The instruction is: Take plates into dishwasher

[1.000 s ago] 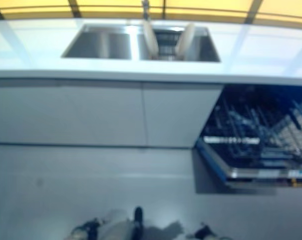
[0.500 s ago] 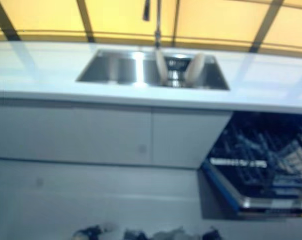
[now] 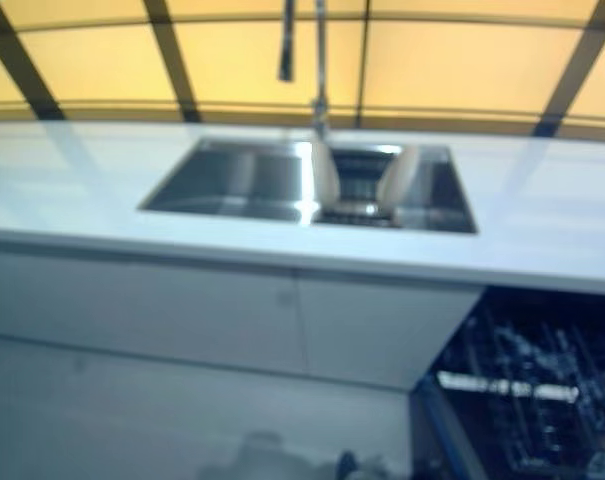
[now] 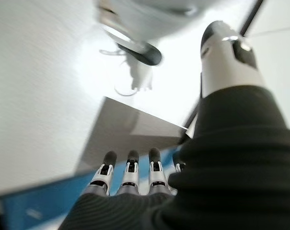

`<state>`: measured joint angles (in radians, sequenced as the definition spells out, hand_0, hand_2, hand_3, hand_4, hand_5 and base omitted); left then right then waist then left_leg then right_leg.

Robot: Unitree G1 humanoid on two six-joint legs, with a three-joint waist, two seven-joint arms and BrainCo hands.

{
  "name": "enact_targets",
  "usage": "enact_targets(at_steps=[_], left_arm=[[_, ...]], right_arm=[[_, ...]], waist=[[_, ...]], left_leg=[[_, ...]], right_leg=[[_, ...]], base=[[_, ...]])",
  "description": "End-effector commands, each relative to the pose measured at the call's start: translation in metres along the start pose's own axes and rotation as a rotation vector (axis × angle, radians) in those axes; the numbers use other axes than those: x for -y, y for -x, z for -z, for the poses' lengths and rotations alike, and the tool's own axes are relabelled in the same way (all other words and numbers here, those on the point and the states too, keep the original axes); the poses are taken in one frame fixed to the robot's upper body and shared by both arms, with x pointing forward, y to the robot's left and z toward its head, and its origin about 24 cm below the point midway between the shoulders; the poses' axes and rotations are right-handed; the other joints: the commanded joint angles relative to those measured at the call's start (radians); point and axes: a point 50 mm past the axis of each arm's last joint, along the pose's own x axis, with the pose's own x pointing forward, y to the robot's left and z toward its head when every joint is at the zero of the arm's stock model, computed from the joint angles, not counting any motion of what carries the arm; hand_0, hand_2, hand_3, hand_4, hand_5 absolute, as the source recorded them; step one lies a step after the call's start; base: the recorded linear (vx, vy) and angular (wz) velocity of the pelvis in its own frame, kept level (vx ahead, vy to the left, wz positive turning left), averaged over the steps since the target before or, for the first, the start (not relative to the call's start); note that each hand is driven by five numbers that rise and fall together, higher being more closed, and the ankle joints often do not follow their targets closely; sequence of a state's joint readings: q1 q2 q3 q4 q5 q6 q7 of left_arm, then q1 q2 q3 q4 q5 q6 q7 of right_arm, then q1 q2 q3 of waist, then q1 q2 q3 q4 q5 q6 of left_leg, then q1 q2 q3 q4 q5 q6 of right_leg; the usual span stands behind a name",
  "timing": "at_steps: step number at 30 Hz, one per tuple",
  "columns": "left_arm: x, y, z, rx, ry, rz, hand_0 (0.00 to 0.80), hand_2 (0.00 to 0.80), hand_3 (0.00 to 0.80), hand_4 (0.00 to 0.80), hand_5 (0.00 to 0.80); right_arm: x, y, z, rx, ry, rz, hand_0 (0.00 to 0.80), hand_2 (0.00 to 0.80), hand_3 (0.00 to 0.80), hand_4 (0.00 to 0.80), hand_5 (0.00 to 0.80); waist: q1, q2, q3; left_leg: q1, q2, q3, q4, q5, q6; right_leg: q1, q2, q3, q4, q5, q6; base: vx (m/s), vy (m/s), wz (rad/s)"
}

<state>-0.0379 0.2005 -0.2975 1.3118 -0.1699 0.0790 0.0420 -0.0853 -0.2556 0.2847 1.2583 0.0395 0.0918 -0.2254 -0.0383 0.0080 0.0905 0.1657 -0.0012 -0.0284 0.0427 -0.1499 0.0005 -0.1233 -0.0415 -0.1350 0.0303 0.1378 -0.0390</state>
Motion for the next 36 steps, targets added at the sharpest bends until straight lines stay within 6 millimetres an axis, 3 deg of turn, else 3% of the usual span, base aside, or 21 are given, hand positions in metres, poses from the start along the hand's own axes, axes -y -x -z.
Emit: enact_targets(at_steps=[1, 8, 14, 17, 18, 20, 21, 23, 24, 25, 26, 27, 28, 30, 32, 33, 36], left_arm=[[-0.009, 0.0, -0.009, 0.029, -0.034, -0.019, 0.0, 0.0, 0.0, 0.0, 0.0], [-0.004, 0.0, -0.006, 0.041, -0.154, -0.005, 0.0, 0.0, 0.0, 0.0, 0.0], [-0.003, 0.0, -0.019, 0.076, -0.181, -0.006, 0.0, 0.0, 0.0, 0.0, 0.0], [-0.009, 0.0, -0.022, 0.071, -0.215, -0.014, 0.0, 0.0, 0.0, 0.0, 0.0], [-0.019, 0.001, -0.021, 0.053, -0.197, -0.034, 0.0, 0.0, 0.0, 0.0, 0.0], [-0.026, 0.001, -0.018, 0.035, -0.168, -0.049, 0.0, 0.0, 0.0, 0.0, 0.0], [-0.038, 0.002, -0.009, 0.0, -0.109, -0.078, 0.0, 0.0, 0.0, 0.0, 0.0], [-0.049, 0.004, 0.0, -0.032, -0.057, -0.108, 0.0, 0.0, 0.0, 0.0, 0.0], [-0.058, 0.005, 0.01, -0.06, -0.014, -0.132, 0.0, 0.0, 0.0, 0.0, 0.0], [-0.064, 0.007, 0.024, -0.081, 0.021, -0.149, 0.0, 0.0, 0.0, 0.0, 0.0], [-0.066, 0.008, 0.033, -0.099, 0.047, -0.155, 0.0, 0.0, 0.0, 0.0, 0.0], [-0.066, 0.009, 0.04, -0.116, 0.062, -0.153, 0.0, 0.0, 0.0, 0.0, 0.0], [-0.066, 0.01, 0.048, -0.134, 0.082, -0.153, 0.0, 0.0, 0.0, 0.0, 0.0], [-0.068, 0.012, 0.059, -0.148, 0.099, -0.154, 0.0, 0.0, 0.0, 0.0, 0.0], [-0.069, 0.012, 0.057, -0.139, 0.083, -0.146, 0.0, 0.0, 0.0, 0.0, 0.0], [-0.067, 0.011, 0.054, -0.135, 0.065, -0.14, 0.0, 0.0, 0.0, 0.0, 0.0], [-0.078, 0.012, 0.043, -0.105, -0.008, -0.165, 0.0, 0.0, 0.0, 0.0, 0.0]], right_arm=[[-0.002, 0.0, -0.011, 0.032, -0.015, -0.002, 0.0, 0.0, 0.0, 0.0, 0.0], [-0.004, 0.001, -0.026, 0.109, -0.016, -0.004, 0.0, 0.0, 0.0, 0.0, 0.0], [-0.01, 0.002, -0.038, 0.176, 0.008, -0.112, 0.0, 0.0, 0.0, 0.0, 0.0], [-0.013, 0.006, -0.057, 0.264, 0.094, -0.265, 0.0, 0.0, 0.0, 0.0, 0.0], [-0.01, 0.01, -0.074, 0.354, 0.2, -0.342, 0.0, 0.0, 0.0, 0.0, 0.0], [-0.006, 0.014, -0.086, 0.4, 0.26, -0.389, 0.0, 0.0, 0.0, 0.0, 0.0], [0.004, 0.025, -0.108, 0.483, 0.355, -0.47, 0.0, 0.0, 0.0, 0.0, 0.0], [0.013, 0.037, -0.124, 0.553, 0.413, -0.538, 0.0, 0.0, 0.0, 0.0, 0.0], [0.024, 0.05, -0.139, 0.616, 0.463, -0.609, 0.0, 0.0, 0.0, 0.0, 0.0], [0.039, 0.067, -0.156, 0.685, 0.495, -0.666, 0.0, 0.0, 0.0, 0.0, 0.0], [0.045, 0.079, -0.163, 0.726, 0.513, -0.71, 0.0, 0.0, 0.0, 0.0, 0.0], [0.05, 0.085, -0.168, 0.756, 0.51, -0.74, 0.0, 0.0, 0.0, 0.0, 0.0], [0.054, 0.09, -0.173, 0.775, 0.51, -0.769, 0.0, 0.0, 0.0, 0.0, 0.0], [0.058, 0.099, -0.187, 0.817, 0.52, -0.805, 0.0, 0.0, 0.0, 0.0, 0.0], [0.067, 0.108, -0.197, 0.847, 0.51, -0.802, 0.0, 0.0, 0.0, 0.0, 0.0], [0.074, 0.114, -0.201, 0.862, 0.52, -0.798, 0.0, 0.0, 0.0, 0.0, 0.0], [0.088, 0.129, -0.2, 0.892, 0.498, -0.884, 0.0, 0.0, 0.0, 0.0, 0.0]], waist=[[0.003, -0.026, 0.032], [-0.009, -0.013, 0.048], [-0.005, -0.012, 0.051], [0.005, -0.018, 0.049], [0.009, -0.03, 0.048], [0.011, -0.036, 0.048], [0.015, -0.052, 0.042], [0.015, -0.069, 0.033], [0.02, -0.086, 0.03], [0.048, -0.132, 0.049], [0.075, -0.134, 0.072], [0.096, -0.132, 0.089], [0.112, -0.125, 0.099], [0.139, -0.102, 0.107], [0.168, -0.088, 0.114], [0.18, -0.093, 0.117], [0.165, -0.122, 0.075]], left_leg=[[-0.005, -0.033, 0.001, -0.069, 0.058, 0.023], [-0.013, -0.038, 0.013, -0.057, 0.045, 0.038], [-0.009, -0.025, 0.03, -0.044, 0.041, 0.032], [-0.001, -0.018, 0.021, -0.042, 0.039, 0.024], [0.01, -0.009, 0.016, -0.015, 0.02, 0.015], [0.022, 0.003, 0.014, 0.013, -0.001, 0.005], [0.028, 0.024, 0.013, 0.077, 0.001, -0.015], [0.015, 0.051, 0.014, 0.175, 0.074, -0.036], [-0.03, 0.082, 0.015, 0.336, 0.166, -0.055], [-0.265, 0.03, -0.011, 0.686, 0.268, -0.048], [-0.387, -0.001, -0.013, 0.782, 0.275, -0.043], [-0.442, -0.018, -0.003, 0.757, 0.273, -0.042], [-0.444, -0.023, 0.006, 0.62, 0.284, -0.04], [-0.394, 0.014, 0.042, 0.292, 0.346, -0.055], [-0.413, 0.038, 0.046, 0.089, 0.414, -0.074], [-0.413, 0.036, 0.036, 0.058, 0.405, -0.073], [-0.359, 0.037, 0.083, 0.041, 0.293, -0.047]], right_leg=[[-0.027, -0.077, 0.018, -0.033, 0.044, 0.16], [-0.08, -0.08, 0.017, 0.026, 0.026, 0.165], [-0.074, -0.092, -0.013, 0.08, -0.01, 0.161], [-0.082, -0.101, -0.025, 0.116, -0.023, 0.164], [-0.088, -0.108, -0.031, 0.141, -0.033, 0.163], [-0.083, -0.107, -0.032, 0.153, -0.043, 0.156], [-0.064, -0.097, -0.033, 0.145, -0.052, 0.135], [-0.042, -0.082, -0.03, 0.121, -0.057, 0.111], [-0.009, -0.063, -0.028, 0.092, -0.064, 0.082], [0.046, -0.065, -0.001, 0.073, -0.079, 0.041], [0.086, -0.048, 0.016, 0.075, -0.095, 0.025], [0.12, -0.035, 0.028, 0.075, -0.108, 0.021], [0.156, -0.021, 0.046, 0.067, -0.12, 0.028], [0.213, 0.019, 0.062, 0.051, -0.14, 0.047], [0.258, 0.043, 0.067, 0.05, -0.159, 0.053], [0.29, 0.037, 0.072, 0.06, -0.19, 0.057], [0.322, -0.022, 0.036, 0.049, -0.209, 0.101]], base=[[0.034, -0.041, -0.2], [0.055, -0.024, -0.16], [0.108, -0.027, 0.03], [0.122, -0.089, 0.03], [0.117, -0.123, 0.12], [0.132, -0.155, 0.2], [0.159, -0.228, 0.2], [0.121, -0.215, 0.15], [0.11, -0.312, 0.16], [0.148, -0.325, 0.23], [0.174, -0.215, 0.11], [0.263, -0.022, -0.3], [0.353, 0.065, -0.75], [0.382, 0.097, -0.89], [0.354, 0.059, -0.64], [0.346, 0.072, -0.53], [0.263, 0.098, -0.2]])
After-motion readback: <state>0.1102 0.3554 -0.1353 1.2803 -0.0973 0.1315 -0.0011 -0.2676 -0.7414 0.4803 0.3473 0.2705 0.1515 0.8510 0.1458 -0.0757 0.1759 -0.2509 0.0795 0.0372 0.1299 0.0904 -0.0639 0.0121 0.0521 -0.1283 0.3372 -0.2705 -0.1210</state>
